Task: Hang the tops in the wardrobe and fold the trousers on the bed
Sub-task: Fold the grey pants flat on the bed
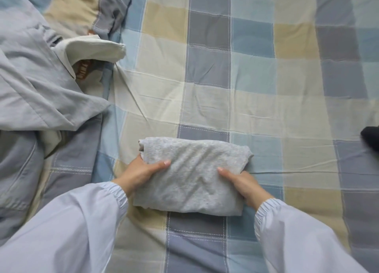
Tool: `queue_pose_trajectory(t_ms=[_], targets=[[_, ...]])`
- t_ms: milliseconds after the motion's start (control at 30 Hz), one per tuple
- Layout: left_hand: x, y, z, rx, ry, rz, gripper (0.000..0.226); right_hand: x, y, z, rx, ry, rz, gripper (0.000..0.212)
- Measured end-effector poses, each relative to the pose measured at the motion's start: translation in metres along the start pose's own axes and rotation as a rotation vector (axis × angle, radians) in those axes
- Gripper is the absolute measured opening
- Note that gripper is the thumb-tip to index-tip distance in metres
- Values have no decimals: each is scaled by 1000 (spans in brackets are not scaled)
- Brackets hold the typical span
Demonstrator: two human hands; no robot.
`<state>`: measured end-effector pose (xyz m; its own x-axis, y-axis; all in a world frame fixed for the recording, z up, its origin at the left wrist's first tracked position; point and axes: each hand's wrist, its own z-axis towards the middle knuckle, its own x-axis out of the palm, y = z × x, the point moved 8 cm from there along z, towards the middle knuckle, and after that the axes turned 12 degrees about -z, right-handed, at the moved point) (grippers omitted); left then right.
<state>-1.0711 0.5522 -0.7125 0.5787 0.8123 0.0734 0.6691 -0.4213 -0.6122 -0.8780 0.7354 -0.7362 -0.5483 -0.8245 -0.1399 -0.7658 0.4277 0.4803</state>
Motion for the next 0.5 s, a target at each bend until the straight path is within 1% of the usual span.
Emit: queue_pose_trajectory(t_ms=[67, 100, 167, 233, 367, 500], targets=[[2, -2, -1, -1, -19, 27, 22, 11, 1, -2, 13, 67, -58, 33], [-1, -2, 1, 4, -68, 53, 21, 13, 1, -1, 19, 50, -55, 33], [-12, -3, 5, 24, -194, 164, 30, 13, -2, 5, 44, -20, 13, 32], [-17, 2, 8, -3, -251, 269, 39, 11, -6, 9, 56, -80, 26, 33], [-11, -1, -5, -120, -244, 238, 47, 2, -7, -8, 35, -179, 116, 28], [12, -44, -51, -38, -205, 274, 45, -18, 4, -71, 19, -294, 147, 25]])
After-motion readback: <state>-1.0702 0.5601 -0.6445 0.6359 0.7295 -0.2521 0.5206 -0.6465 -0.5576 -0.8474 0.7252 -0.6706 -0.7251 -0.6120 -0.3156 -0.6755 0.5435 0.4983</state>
